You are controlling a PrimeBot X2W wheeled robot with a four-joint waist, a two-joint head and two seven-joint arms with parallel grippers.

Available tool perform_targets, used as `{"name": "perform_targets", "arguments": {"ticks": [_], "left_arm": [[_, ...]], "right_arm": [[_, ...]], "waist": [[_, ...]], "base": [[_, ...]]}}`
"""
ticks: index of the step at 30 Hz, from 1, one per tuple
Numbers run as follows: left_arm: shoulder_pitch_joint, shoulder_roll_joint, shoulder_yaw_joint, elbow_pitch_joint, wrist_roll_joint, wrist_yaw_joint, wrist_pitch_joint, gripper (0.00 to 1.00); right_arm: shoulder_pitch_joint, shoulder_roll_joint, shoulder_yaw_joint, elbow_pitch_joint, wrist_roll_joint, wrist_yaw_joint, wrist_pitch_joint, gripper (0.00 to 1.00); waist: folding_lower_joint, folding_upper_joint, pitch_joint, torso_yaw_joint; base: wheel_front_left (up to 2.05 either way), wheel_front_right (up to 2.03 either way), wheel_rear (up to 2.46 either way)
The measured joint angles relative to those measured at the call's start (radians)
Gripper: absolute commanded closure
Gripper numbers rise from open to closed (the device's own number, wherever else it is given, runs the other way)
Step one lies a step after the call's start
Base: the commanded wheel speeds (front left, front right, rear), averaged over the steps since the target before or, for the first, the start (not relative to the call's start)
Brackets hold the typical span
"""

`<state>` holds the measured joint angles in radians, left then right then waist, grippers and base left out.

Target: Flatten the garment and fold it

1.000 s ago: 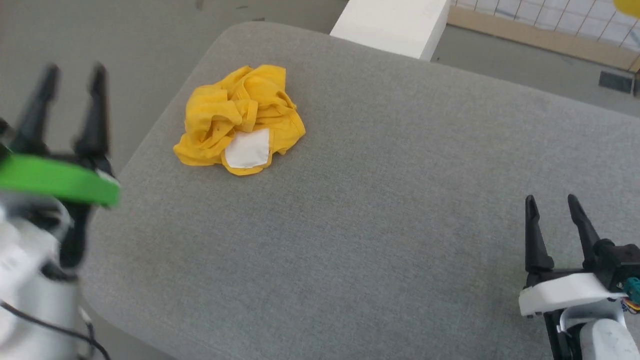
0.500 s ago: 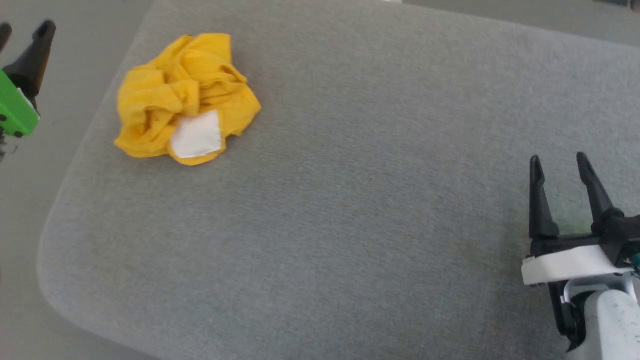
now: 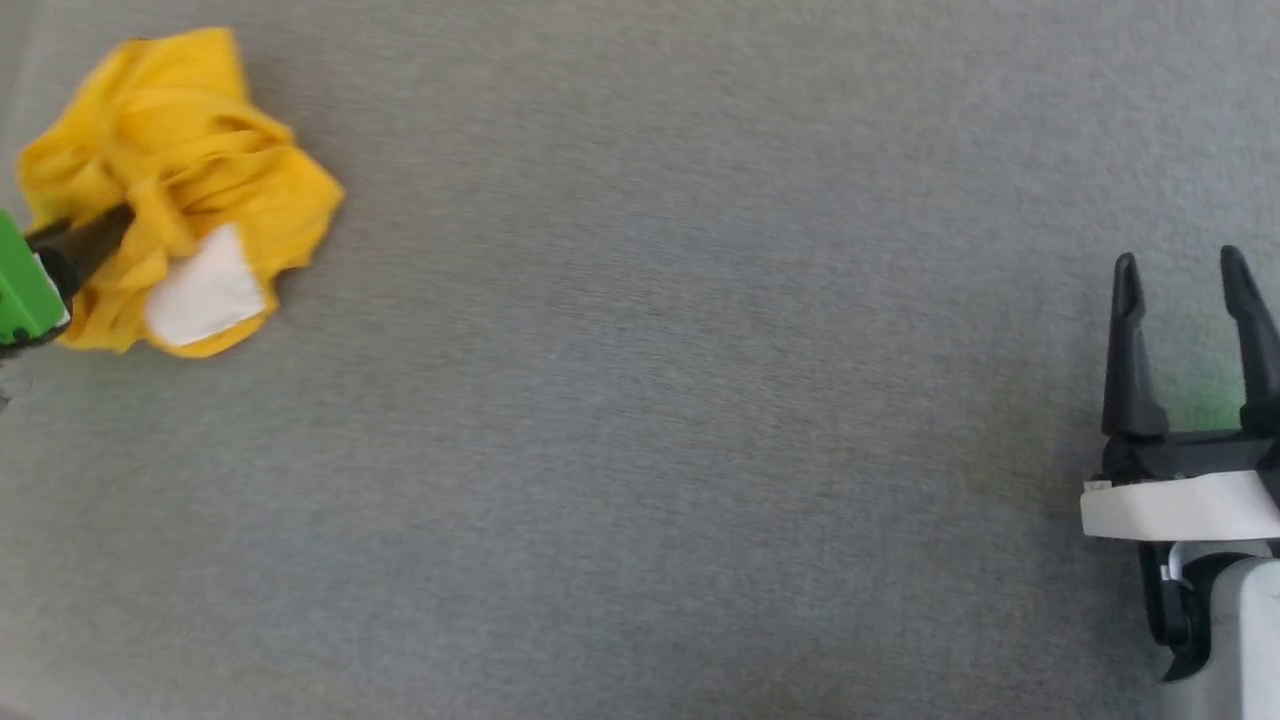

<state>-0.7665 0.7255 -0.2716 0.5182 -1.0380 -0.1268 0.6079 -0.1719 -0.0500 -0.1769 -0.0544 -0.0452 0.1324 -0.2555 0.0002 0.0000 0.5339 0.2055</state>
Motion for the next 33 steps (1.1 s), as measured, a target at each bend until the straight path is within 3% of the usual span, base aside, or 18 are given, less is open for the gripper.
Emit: {"name": "perform_targets", "arguments": {"ticks": [4, 9, 10, 11, 23, 33], "left_arm": [[-0.019, 0.000, -0.011, 0.088, -0.012, 0.000, 0.046, 0.00], [-0.058, 0.014, -0.016, 0.164, 0.013, 0.000, 0.000, 0.00], [-0.061, 0.020, -0.017, 0.179, 0.016, 0.000, -0.011, 0.65], [-0.065, 0.023, -0.019, 0.190, 0.016, 0.000, -0.022, 1.00], [-0.084, 0.036, -0.088, 0.180, -0.026, 0.004, -0.099, 1.00], [-0.082, 0.066, -0.152, 0.032, -0.108, 0.003, -0.162, 1.00]], "right_arm": [[0.000, 0.000, -0.002, -0.029, 0.000, 0.000, 0.001, 0.00], [0.002, 0.000, -0.005, -0.061, 0.000, 0.000, 0.010, 0.00], [0.003, 0.000, -0.006, -0.067, 0.001, 0.000, 0.010, 0.00], [0.004, 0.000, -0.009, -0.071, 0.001, 0.000, 0.010, 0.00], [0.008, 0.000, -0.007, -0.059, 0.014, 0.000, 0.015, 0.00], [0.008, 0.000, 0.000, 0.003, 0.055, 0.000, 0.007, 0.00]], "waist": [[0.0000, 0.0000, 0.036, -0.039], [-0.0001, 0.0001, 0.064, -0.083], [-0.0002, 0.0001, 0.067, -0.091], [-0.0002, 0.0001, 0.070, -0.099], [-0.0002, 0.0000, 0.044, -0.110], [-0.0001, 0.0000, -0.030, -0.109]], "base": [[0.00, 0.00, 0.00], [0.00, 0.00, 0.00], [0.00, 0.00, 0.00], [0.00, 0.00, 0.00], [0.00, 0.00, 0.00], [0.00, 0.00, 0.00]]}}
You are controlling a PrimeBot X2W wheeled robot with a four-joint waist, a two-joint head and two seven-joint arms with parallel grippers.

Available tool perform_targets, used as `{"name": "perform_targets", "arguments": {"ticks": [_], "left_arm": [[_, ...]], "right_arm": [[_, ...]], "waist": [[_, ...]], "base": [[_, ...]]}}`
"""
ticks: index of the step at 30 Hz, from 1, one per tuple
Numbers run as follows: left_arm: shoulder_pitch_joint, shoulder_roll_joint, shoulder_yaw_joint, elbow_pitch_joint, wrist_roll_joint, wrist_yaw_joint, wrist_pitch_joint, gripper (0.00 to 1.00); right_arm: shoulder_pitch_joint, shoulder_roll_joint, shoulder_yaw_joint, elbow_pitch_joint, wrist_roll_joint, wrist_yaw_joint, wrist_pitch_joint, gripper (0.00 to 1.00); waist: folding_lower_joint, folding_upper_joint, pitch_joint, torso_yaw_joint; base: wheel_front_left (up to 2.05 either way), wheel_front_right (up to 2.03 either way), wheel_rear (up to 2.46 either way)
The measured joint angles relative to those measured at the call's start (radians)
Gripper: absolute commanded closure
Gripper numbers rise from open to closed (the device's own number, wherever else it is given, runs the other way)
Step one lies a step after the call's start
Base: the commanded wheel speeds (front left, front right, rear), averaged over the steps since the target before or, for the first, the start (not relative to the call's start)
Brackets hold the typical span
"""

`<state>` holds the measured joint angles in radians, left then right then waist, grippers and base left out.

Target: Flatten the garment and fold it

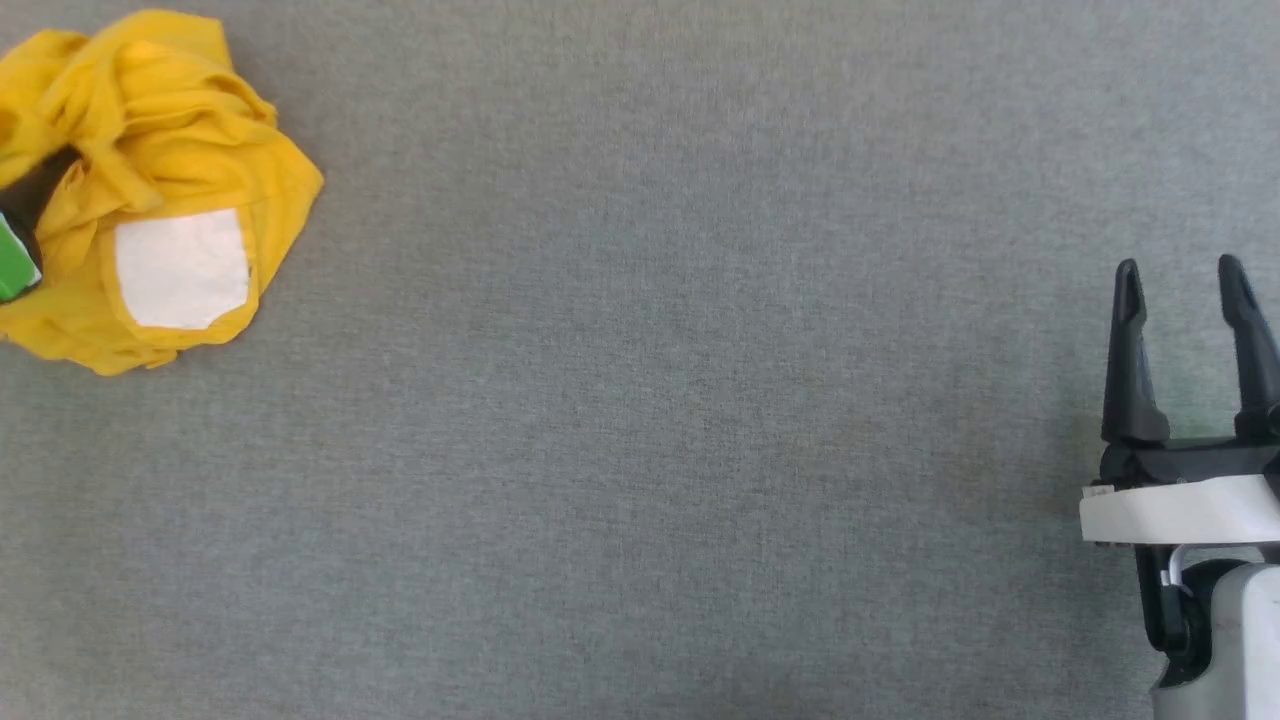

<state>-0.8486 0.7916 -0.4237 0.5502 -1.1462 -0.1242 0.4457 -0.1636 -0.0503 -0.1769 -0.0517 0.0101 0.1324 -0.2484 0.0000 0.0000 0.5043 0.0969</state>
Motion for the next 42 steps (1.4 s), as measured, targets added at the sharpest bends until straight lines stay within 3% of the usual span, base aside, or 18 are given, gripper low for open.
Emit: {"name": "perform_targets", "arguments": {"ticks": [10, 23, 32, 42], "left_arm": [[-0.011, 0.063, -0.031, -0.198, -0.042, 0.000, -0.028, 1.00], [-0.061, 0.056, -0.111, -0.518, -0.025, 0.000, 0.003, 1.00], [-0.077, -0.043, -0.210, -0.684, 0.004, -0.001, 0.041, 1.00], [-0.039, -0.167, -0.317, -0.703, 0.064, 0.003, -0.011, 1.00]], "right_arm": [[0.000, 0.000, 0.000, 0.049, 0.059, 0.000, -0.007, 0.00], [0.019, 0.000, -0.003, 0.070, 0.104, 0.000, -0.007, 0.00], [0.024, 0.000, 0.006, 0.074, 0.124, 0.000, -0.007, 0.00], [0.043, 0.000, -0.009, 0.067, 0.151, 0.000, -0.007, 0.00]], "waist": [[0.0000, 0.0000, -0.095, 0.000], [0.0000, 0.0000, -0.192, -0.021], [-0.0001, 0.0001, -0.226, -0.069], [-0.0001, 0.0001, -0.225, -0.141]], "base": [[0.00, 0.00, 0.00], [0.00, 0.00, 0.00], [0.00, 0.00, 0.00], [0.00, 0.00, 0.00]]}}
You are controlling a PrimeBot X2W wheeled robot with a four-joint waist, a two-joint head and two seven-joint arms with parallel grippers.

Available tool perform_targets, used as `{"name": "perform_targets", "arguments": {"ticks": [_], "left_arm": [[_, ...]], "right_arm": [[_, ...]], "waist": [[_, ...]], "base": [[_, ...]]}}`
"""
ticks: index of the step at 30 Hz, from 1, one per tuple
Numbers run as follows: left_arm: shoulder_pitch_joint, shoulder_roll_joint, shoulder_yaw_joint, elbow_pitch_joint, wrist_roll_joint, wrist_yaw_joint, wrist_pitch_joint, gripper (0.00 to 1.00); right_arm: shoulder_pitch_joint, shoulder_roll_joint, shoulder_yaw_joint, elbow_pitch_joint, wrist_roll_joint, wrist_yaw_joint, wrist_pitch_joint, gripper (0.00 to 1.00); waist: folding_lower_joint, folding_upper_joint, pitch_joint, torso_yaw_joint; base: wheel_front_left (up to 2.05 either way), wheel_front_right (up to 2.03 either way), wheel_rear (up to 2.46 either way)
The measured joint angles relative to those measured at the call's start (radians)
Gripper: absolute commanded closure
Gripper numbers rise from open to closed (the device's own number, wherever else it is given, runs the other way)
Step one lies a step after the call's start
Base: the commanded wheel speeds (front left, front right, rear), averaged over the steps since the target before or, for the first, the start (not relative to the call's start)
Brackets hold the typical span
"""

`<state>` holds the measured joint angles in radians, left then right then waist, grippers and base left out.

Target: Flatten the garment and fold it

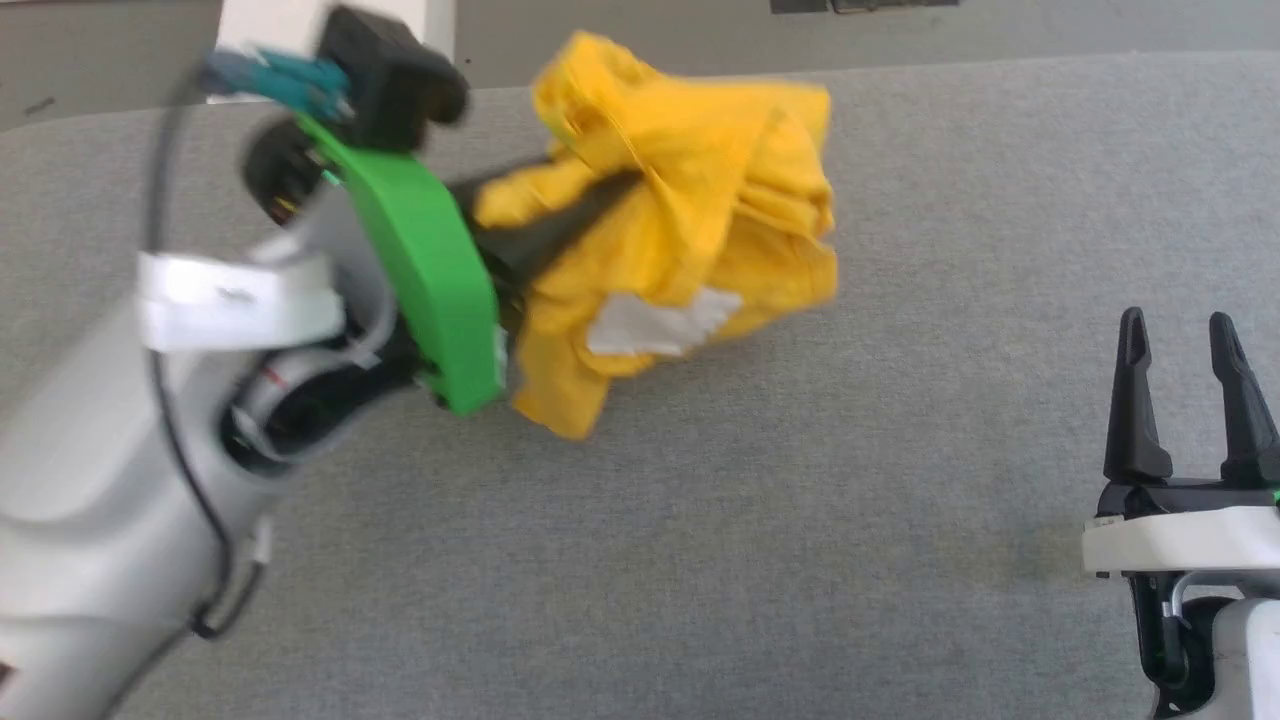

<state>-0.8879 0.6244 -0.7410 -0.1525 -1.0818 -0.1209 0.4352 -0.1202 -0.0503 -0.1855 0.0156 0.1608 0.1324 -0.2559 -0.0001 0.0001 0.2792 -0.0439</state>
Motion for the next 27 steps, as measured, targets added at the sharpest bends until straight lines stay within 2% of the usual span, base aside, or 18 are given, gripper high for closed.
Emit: {"name": "perform_targets", "arguments": {"ticks": [2, 3, 6, 10, 13, 16, 17, 18, 23, 27], "left_arm": [[0.025, -0.032, -0.026, 0.028, 0.017, 0.000, -0.030, 1.00], [0.044, -0.066, -0.063, 0.075, 0.057, 0.000, -0.063, 1.00], [0.068, -0.108, -0.123, 0.162, 0.117, -0.001, -0.095, 1.00], [0.106, -0.168, -0.219, 0.323, 0.184, -0.001, -0.100, 1.00], [0.126, -0.204, -0.259, 0.431, 0.206, 0.001, -0.096, 1.00], [0.125, -0.242, -0.258, 0.494, 0.213, 0.008, -0.126, 1.00], [0.124, -0.253, -0.253, 0.510, 0.216, 0.009, -0.145, 0.84], [0.123, -0.263, -0.249, 0.522, 0.220, 0.009, -0.159, 0.00], [0.102, -0.280, -0.241, 0.523, 0.219, 0.007, -0.195, 0.00], [0.082, -0.265, -0.224, 0.450, 0.219, 0.006, -0.236, 0.00]], "right_arm": [[0.000, 0.000, -0.003, -0.002, 0.001, 0.000, 0.000, 0.00], [0.000, 0.000, -0.002, -0.005, 0.001, 0.000, 0.000, 0.00], [0.000, 0.000, -0.002, -0.009, 0.008, 0.000, 0.000, 0.00], [0.000, 0.000, 0.001, -0.012, 0.011, 0.000, 0.000, 0.00], [-0.001, 0.000, 0.007, -0.012, 0.019, 0.000, 0.000, 0.00], [-0.001, 0.000, 0.006, -0.012, 0.026, 0.000, 0.000, 0.00], [-0.001, 0.000, 0.005, -0.012, 0.027, 0.000, 0.000, 0.00], [-0.001, 0.000, 0.002, -0.012, 0.027, 0.000, 0.000, 0.00], [-0.001, 0.000, -0.020, -0.010, 0.028, 0.000, 0.000, 0.00], [-0.001, 0.000, -0.028, -0.006, 0.027, 0.000, 0.000, 0.00]], "waist": [[0.0000, 0.0000, 0.008, -0.008], [0.0000, 0.0000, 0.019, -0.015], [0.0000, 0.0000, 0.031, -0.023], [0.0000, 0.0000, 0.043, -0.031], [0.0000, 0.0000, 0.051, -0.038], [0.0000, 0.0000, 0.058, -0.043], [0.0000, 0.0000, 0.060, -0.043], [0.0000, 0.0000, 0.060, -0.042], [0.0000, 0.0000, 0.056, -0.029], [0.0000, 0.0000, 0.046, -0.010]], "base": [[0.00, 0.00, 0.00], [0.00, 0.00, 0.00], [0.00, 0.00, 0.00], [0.00, 0.00, 0.00], [0.00, 0.00, 0.00], [0.00, 0.00, 0.00], [0.00, 0.00, 0.00], [0.00, 0.00, 0.00], [0.00, 0.00, 0.00], [0.00, 0.00, 0.00]]}}
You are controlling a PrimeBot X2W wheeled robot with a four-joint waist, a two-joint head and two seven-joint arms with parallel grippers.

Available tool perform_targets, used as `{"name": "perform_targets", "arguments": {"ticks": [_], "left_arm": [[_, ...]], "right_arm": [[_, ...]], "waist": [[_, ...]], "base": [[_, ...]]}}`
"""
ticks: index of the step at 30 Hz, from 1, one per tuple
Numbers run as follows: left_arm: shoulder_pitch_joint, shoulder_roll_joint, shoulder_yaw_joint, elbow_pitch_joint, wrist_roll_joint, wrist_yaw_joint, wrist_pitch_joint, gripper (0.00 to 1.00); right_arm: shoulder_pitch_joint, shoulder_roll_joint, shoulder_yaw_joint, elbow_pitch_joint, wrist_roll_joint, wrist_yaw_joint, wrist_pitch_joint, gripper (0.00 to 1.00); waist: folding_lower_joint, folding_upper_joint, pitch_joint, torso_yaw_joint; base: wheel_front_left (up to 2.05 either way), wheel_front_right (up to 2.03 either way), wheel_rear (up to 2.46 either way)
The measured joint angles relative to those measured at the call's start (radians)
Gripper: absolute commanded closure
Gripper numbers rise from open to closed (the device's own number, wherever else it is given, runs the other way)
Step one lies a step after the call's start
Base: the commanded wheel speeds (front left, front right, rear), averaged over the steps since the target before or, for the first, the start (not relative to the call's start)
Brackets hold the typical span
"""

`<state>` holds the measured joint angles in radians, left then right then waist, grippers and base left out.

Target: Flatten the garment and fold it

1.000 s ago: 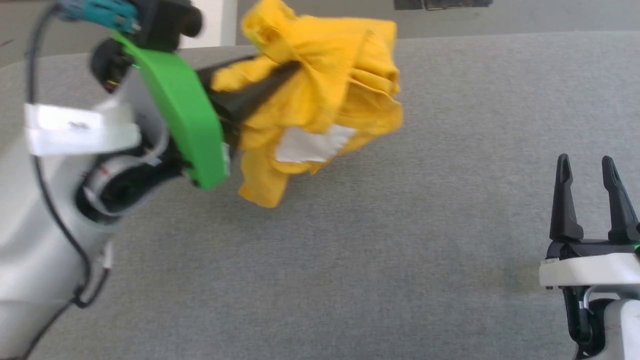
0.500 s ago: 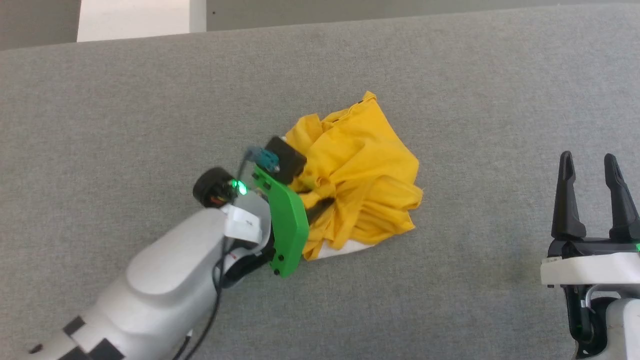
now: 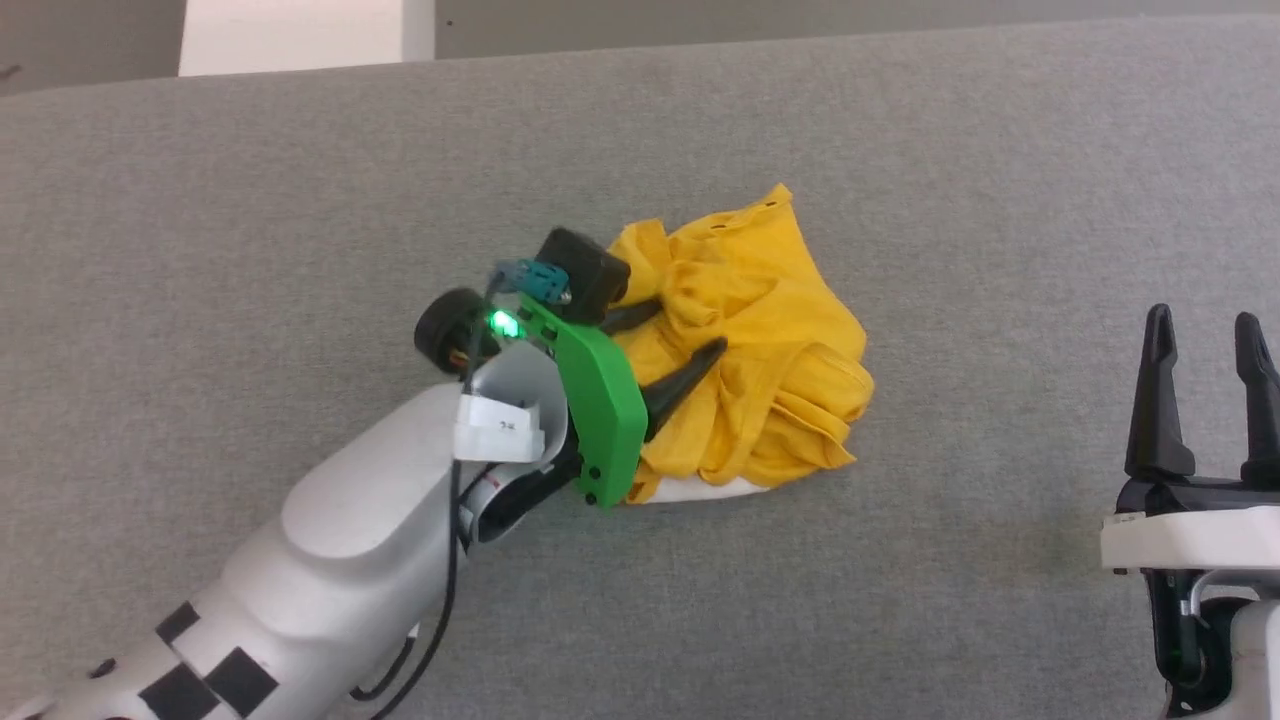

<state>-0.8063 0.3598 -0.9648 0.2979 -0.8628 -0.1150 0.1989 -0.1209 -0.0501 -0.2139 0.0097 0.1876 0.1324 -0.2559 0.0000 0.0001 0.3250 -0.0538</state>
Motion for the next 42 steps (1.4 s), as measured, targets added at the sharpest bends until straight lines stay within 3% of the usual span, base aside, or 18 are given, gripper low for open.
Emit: {"name": "perform_targets", "arguments": {"ticks": [5, 14, 17, 20, 24, 30, 36, 42], "left_arm": [[0.003, 0.057, 0.054, -0.116, 0.015, 0.013, -0.108, 0.00], [0.194, 0.151, 0.240, -0.248, 0.078, 0.206, -0.435, 0.00], [0.295, 0.152, 0.376, -0.303, 0.122, 0.280, -0.453, 0.00], [0.419, 0.110, 0.566, -0.377, 0.209, 0.311, -0.457, 0.00], [0.610, 0.039, 0.740, -0.405, 0.331, 0.291, -0.457, 0.00], [0.768, -0.117, 0.929, -0.417, 0.442, 0.167, -0.457, 0.00], [0.794, -0.212, 1.021, -0.403, 0.531, 0.047, -0.457, 0.00], [0.795, -0.234, 1.023, -0.378, 0.612, 0.008, -0.457, 0.00]], "right_arm": [[0.000, 0.000, -0.009, 0.000, -0.004, 0.000, 0.000, 0.00], [0.001, 0.000, -0.012, -0.005, -0.012, 0.000, 0.000, 0.00], [0.004, 0.000, -0.011, -0.007, -0.014, 0.000, 0.000, 0.00], [0.005, 0.000, -0.009, -0.008, -0.014, 0.000, 0.000, 0.00], [0.006, 0.000, -0.001, -0.008, -0.014, 0.000, 0.000, 0.00], [0.022, 0.000, 0.013, -0.004, -0.016, 0.000, 0.000, 0.00], [0.022, 0.000, 0.023, 0.006, -0.021, 0.000, 0.000, 0.00], [0.022, 0.000, 0.071, 0.026, -0.016, 0.000, 0.000, 0.00]], "waist": [[0.0000, 0.0000, -0.014, 0.025], [0.0000, 0.0000, -0.032, 0.057], [0.0000, 0.0000, -0.034, 0.063], [0.0000, 0.0000, -0.035, 0.065], [0.0000, 0.0000, -0.039, 0.064], [0.0000, 0.0000, -0.044, 0.073], [0.0000, 0.0000, -0.060, 0.088], [0.0000, 0.0000, -0.089, 0.096]], "base": [[0.00, 0.00, 0.00], [0.00, 0.00, 0.00], [0.00, 0.00, 0.00], [0.00, 0.00, 0.00], [0.00, 0.00, 0.00], [0.00, 0.00, 0.00], [0.00, 0.00, 0.00], [0.00, 0.00, 0.00]]}}
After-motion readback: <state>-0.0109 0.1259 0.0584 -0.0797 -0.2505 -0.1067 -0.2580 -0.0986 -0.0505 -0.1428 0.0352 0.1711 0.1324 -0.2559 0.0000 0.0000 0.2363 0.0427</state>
